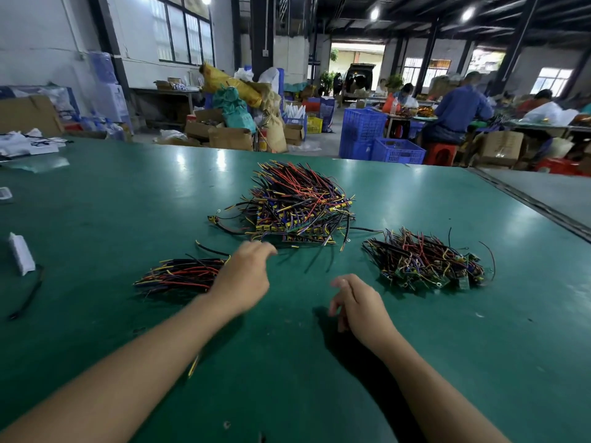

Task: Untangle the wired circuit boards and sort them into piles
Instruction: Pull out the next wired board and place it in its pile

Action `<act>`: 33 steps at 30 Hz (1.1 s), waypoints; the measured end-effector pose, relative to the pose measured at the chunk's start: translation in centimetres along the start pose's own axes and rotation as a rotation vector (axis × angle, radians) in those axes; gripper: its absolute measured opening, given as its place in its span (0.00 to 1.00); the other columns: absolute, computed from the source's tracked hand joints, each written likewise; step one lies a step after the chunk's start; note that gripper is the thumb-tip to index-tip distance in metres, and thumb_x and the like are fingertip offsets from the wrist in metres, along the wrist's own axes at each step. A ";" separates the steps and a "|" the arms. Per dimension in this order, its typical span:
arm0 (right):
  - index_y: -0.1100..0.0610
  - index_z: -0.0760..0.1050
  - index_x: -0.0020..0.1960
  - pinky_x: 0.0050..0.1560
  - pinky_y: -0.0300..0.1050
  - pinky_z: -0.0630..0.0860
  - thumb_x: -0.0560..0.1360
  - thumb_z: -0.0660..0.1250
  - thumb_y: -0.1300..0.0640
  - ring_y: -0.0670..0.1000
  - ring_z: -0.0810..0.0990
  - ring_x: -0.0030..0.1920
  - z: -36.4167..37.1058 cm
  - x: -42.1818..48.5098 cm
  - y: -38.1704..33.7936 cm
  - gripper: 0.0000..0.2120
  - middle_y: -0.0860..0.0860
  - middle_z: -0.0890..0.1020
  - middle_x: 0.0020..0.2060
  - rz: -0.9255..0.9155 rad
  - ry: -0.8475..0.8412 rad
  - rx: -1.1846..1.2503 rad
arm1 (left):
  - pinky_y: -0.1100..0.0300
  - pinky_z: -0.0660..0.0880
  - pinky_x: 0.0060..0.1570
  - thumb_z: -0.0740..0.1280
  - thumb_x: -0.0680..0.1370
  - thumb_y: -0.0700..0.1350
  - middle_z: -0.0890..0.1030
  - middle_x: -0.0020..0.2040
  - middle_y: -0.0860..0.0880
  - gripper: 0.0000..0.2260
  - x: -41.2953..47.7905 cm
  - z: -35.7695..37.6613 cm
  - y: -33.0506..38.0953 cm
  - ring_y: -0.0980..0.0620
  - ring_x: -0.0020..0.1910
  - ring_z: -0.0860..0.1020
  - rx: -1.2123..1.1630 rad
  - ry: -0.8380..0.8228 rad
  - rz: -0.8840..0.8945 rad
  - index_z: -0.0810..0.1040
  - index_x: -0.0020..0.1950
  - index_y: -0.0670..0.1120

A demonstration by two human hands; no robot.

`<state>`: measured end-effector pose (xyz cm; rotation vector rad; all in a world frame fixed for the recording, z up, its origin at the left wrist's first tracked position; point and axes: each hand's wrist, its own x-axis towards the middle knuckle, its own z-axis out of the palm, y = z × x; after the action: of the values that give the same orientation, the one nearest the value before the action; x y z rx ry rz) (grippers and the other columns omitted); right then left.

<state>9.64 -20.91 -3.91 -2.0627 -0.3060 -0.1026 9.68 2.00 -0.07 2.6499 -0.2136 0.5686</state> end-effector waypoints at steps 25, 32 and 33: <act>0.61 0.74 0.56 0.41 0.45 0.81 0.81 0.61 0.61 0.54 0.84 0.43 0.3 -0.5 -1.9 0.07 0.61 0.83 0.50 0.349 -0.257 0.583 | 0.58 0.56 0.28 0.67 0.72 0.65 0.62 0.27 0.49 0.29 2.7 -2.4 -4.0 0.50 0.25 0.63 0.193 -0.509 -0.408 0.61 0.28 0.45; 0.57 0.74 0.66 0.57 0.47 0.77 0.83 0.50 0.46 0.50 0.79 0.62 -0.3 -1.1 -3.2 0.22 0.49 0.81 0.61 0.443 -0.656 0.786 | 0.56 0.63 0.31 0.67 0.74 0.64 0.65 0.27 0.43 0.28 1.8 -2.4 -2.0 0.47 0.28 0.68 0.221 -0.456 -0.418 0.60 0.29 0.45; 0.56 0.73 0.67 0.61 0.48 0.74 0.83 0.47 0.44 0.48 0.76 0.65 -0.4 -1.1 -3.3 0.24 0.48 0.81 0.62 0.459 -0.697 0.850 | 0.56 0.59 0.30 0.67 0.73 0.65 0.63 0.26 0.46 0.29 1.7 -2.5 -2.0 0.48 0.27 0.65 0.193 -0.438 -0.422 0.60 0.28 0.46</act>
<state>7.78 -19.94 -1.09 -1.2063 -0.2255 0.8927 10.80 4.78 1.94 2.8535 0.2871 -0.1375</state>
